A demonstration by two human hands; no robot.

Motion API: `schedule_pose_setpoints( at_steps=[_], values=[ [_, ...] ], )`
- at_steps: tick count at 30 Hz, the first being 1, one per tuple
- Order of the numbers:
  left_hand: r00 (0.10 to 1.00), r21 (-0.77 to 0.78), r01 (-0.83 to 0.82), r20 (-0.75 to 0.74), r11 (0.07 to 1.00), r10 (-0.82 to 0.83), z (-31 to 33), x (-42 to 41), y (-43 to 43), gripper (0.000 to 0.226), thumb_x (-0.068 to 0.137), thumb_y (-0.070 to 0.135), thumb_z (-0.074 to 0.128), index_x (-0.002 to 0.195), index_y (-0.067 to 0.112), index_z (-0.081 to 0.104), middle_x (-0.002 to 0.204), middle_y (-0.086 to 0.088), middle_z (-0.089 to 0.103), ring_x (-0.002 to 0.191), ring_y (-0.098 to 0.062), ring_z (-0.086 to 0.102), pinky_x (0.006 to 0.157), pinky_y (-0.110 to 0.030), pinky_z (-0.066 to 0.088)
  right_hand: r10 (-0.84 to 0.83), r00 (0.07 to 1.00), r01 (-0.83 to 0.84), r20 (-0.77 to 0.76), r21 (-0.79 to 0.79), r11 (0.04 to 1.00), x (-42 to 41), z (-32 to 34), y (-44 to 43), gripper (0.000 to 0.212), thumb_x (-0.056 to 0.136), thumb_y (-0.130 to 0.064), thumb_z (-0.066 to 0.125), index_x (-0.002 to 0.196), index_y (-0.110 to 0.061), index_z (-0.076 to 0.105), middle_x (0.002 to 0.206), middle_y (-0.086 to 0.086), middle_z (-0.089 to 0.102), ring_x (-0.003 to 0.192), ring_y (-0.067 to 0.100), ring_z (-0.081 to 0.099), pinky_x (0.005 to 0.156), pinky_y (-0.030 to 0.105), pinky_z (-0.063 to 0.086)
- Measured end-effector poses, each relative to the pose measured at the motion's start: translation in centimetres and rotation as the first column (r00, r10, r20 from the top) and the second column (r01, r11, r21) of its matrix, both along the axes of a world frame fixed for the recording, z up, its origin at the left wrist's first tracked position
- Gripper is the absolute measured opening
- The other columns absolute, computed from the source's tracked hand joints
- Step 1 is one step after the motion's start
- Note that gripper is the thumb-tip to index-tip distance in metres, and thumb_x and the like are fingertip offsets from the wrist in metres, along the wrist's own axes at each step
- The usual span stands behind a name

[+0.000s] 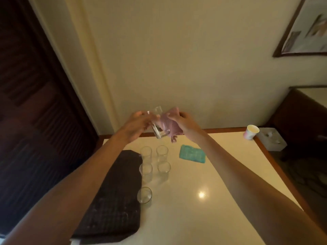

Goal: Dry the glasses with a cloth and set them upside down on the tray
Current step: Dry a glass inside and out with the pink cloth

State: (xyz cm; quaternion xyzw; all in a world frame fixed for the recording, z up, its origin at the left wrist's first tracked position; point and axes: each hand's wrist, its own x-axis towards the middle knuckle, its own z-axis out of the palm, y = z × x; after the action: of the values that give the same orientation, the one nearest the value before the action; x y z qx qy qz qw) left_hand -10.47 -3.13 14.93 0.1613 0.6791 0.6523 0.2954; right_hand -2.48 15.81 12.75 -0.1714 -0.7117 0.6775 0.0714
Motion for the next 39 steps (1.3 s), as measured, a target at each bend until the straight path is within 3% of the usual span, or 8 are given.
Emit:
schedule_pose_setpoints(
  at_steps=[9,11,14,19,25,29,33,39],
  values=[
    [0.951,0.224,-0.191,0.282,0.956,0.124,2.5,-2.2,0.7,0.059,0.098,0.050,0.063,0.140,0.008,0.056,0.118,-0.013,0.068,0.096,-0.025,0.072,0.076,-0.041,0.062,-0.013,0.987,-0.017,-0.162,-0.182,0.983,-3.4,5.1,-3.9,0.038,0.106,-0.039,0.041,0.110,-0.009,0.065,0.098,0.009,0.074,0.089,0.024,0.073,0.081,0.042,0.061],
    [0.945,0.226,-0.186,0.307,0.956,0.111,3.2,-2.6,0.6,0.068,0.098,0.053,0.062,0.146,0.006,0.051,0.109,-0.027,0.068,0.077,-0.022,0.073,0.064,-0.037,0.060,-0.063,0.979,0.044,-0.196,-0.101,0.994,-3.8,5.2,-4.5,0.025,0.104,-0.027,0.051,0.106,-0.006,0.065,0.098,0.012,0.072,0.090,0.031,0.073,0.079,0.043,0.062],
    [0.947,0.272,-0.167,0.312,0.947,0.078,3.8,-3.0,0.6,0.069,0.099,0.063,0.050,0.143,0.011,0.057,0.136,-0.023,0.065,0.109,-0.034,0.072,0.082,-0.047,0.061,-0.081,0.958,0.141,-0.275,0.207,0.968,-4.6,4.8,-5.3,0.029,0.091,-0.038,0.071,0.108,-0.014,0.065,0.105,0.000,0.071,0.097,0.018,0.071,0.082,0.037,0.061],
    [0.930,0.308,-0.190,0.360,0.932,0.070,4.3,-4.1,0.0,0.066,0.105,0.062,0.034,0.142,0.013,0.058,0.132,-0.019,0.067,0.111,-0.036,0.068,0.079,-0.043,0.060,-0.092,0.924,0.169,-0.371,0.182,0.969,-5.3,4.6,-6.5,0.038,0.104,-0.044,0.046,0.112,-0.012,0.064,0.103,0.008,0.069,0.093,0.024,0.070,0.075,0.037,0.063],
    [0.925,0.284,-0.174,0.375,0.943,0.058,5.7,-4.7,0.1,0.057,0.106,0.058,0.039,0.128,0.015,0.070,0.121,-0.018,0.073,0.105,-0.035,0.073,0.081,-0.047,0.059,-0.087,0.868,0.305,-0.488,0.386,0.871,-6.7,4.3,-7.3,0.036,0.089,-0.042,0.072,0.109,-0.016,0.059,0.112,0.001,0.059,0.099,0.009,0.059,0.077,0.015,0.050],
    [0.911,0.348,-0.204,0.409,0.915,0.047,6.4,-4.9,0.3,0.048,0.105,0.051,0.049,0.119,0.012,0.072,0.107,-0.013,0.075,0.095,-0.029,0.075,0.083,-0.043,0.057,-0.137,0.821,0.408,-0.555,0.401,0.820,-7.9,4.3,-8.1,0.040,0.093,-0.044,0.064,0.112,-0.012,0.049,0.112,0.005,0.049,0.102,0.020,0.053,0.082,0.028,0.052],
    [0.934,0.386,-0.193,0.353,0.902,0.049,7.0,-4.3,0.7,0.046,0.106,0.049,0.050,0.116,0.011,0.073,0.094,-0.008,0.079,0.086,-0.023,0.078,0.085,-0.043,0.061,-0.154,0.781,0.454,-0.605,0.381,0.806,-8.4,5.0,-8.8,0.041,0.101,-0.038,0.055,0.128,-0.010,0.042,0.123,0.002,0.043,0.113,0.018,0.049,0.089,0.019,0.047],
    [0.964,0.375,-0.121,0.266,0.919,0.019,6.5,-3.7,0.6,0.053,0.106,0.053,0.045,0.133,0.014,0.069,0.121,-0.014,0.074,0.108,-0.029,0.072,0.087,-0.045,0.060,-0.076,0.898,0.254,-0.433,0.368,0.894,-9.4,7.5,-7.7,0.049,0.107,-0.049,0.029,0.137,-0.013,0.043,0.120,0.010,0.062,0.104,0.019,0.066,0.089,0.030,0.057]
  ],
)
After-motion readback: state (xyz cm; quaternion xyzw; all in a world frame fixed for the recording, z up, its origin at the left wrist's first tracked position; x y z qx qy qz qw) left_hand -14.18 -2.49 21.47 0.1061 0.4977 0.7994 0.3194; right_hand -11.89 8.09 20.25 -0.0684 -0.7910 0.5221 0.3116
